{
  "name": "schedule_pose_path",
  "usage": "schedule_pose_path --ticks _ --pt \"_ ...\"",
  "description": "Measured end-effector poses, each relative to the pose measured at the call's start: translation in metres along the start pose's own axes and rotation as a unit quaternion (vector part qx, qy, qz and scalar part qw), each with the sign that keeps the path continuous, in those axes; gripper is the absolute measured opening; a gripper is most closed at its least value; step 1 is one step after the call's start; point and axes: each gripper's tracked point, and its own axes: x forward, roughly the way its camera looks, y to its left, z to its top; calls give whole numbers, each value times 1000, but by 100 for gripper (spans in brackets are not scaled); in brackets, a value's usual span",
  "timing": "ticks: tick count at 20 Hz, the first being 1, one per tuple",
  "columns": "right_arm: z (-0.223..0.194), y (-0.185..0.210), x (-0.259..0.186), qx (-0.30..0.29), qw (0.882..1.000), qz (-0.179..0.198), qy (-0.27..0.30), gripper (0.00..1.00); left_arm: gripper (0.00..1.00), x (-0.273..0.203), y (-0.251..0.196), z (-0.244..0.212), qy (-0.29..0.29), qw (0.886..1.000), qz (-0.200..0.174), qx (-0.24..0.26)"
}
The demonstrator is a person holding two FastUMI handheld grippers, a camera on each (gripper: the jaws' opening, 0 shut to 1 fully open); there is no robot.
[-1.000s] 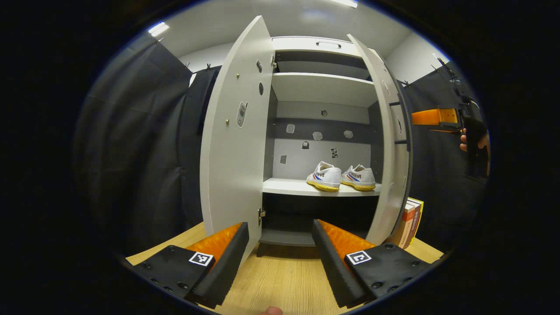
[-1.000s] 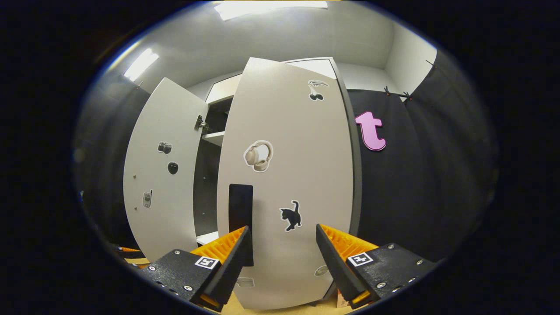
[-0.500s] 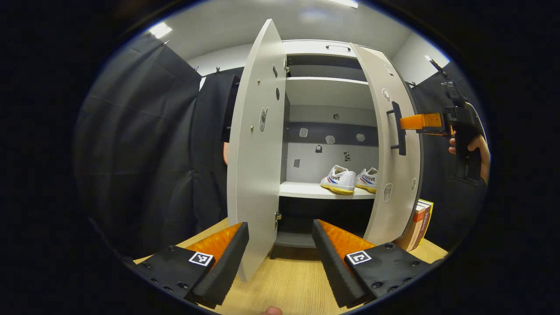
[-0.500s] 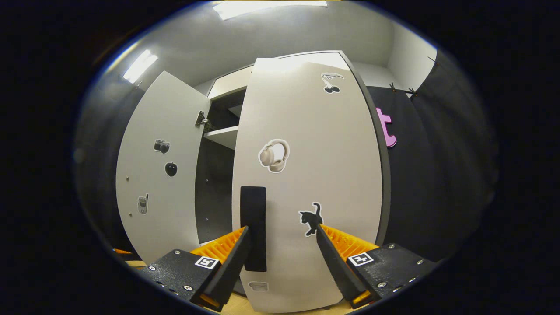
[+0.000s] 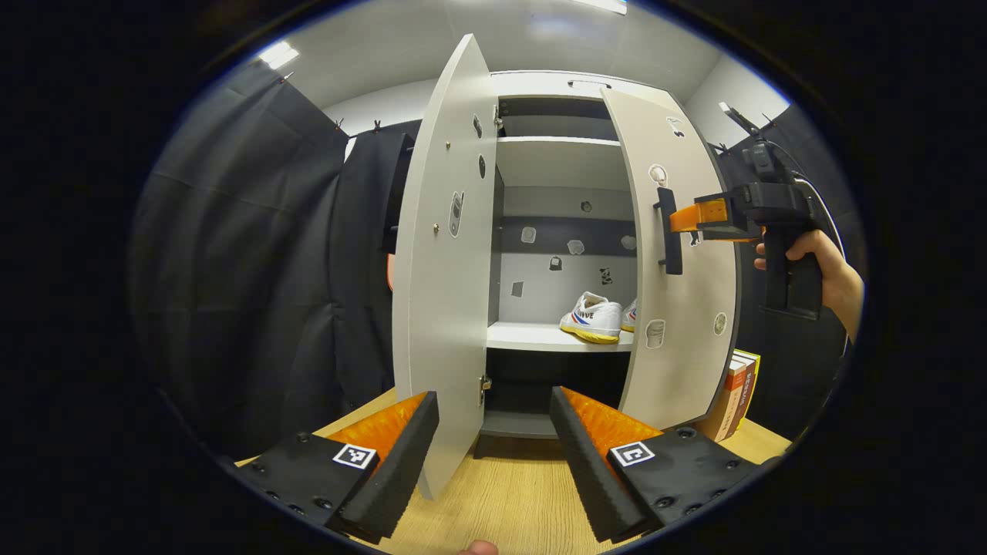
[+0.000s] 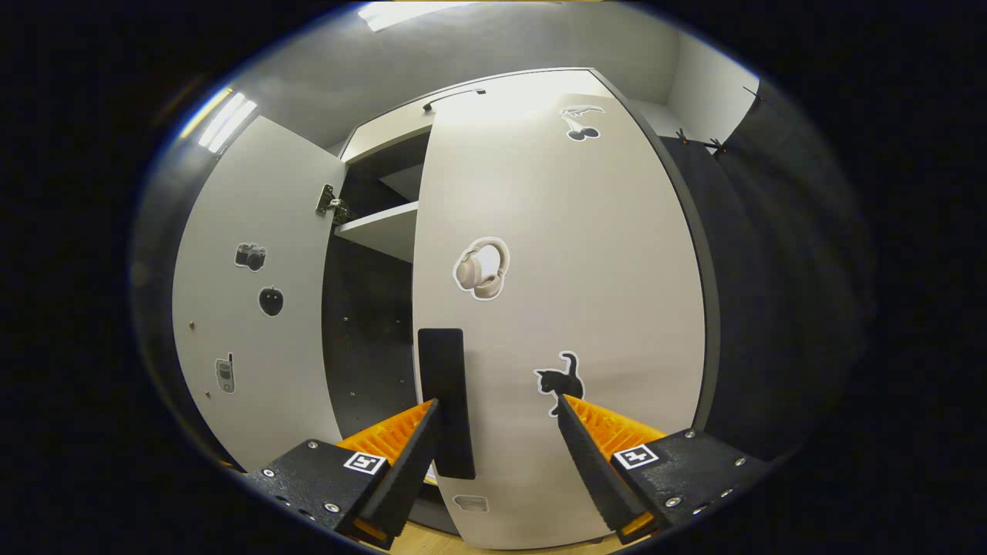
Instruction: Grab one shoe with the right hand and put it into the shoe cabinet, grab the other shoe with the left hand and put it into the shoe cabinet; then close the right door with the right hand and the left door with the left hand.
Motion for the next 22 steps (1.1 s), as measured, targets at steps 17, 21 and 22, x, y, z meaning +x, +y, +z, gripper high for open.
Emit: schedule_pose_path --ticks 17,21,22 --pt "-7 -38 -83 -37 997 -66 -31 92 94 7 -9 14 -10 1000 -6 -7" --pt "-33 -64 -146 -41 992 -117 -25 92 95 10 -19 24 -18 1000 -16 -14" --pt "-44 -71 -163 -42 990 -133 -17 92 95 11 -22 25 -19 1000 -18 -15"
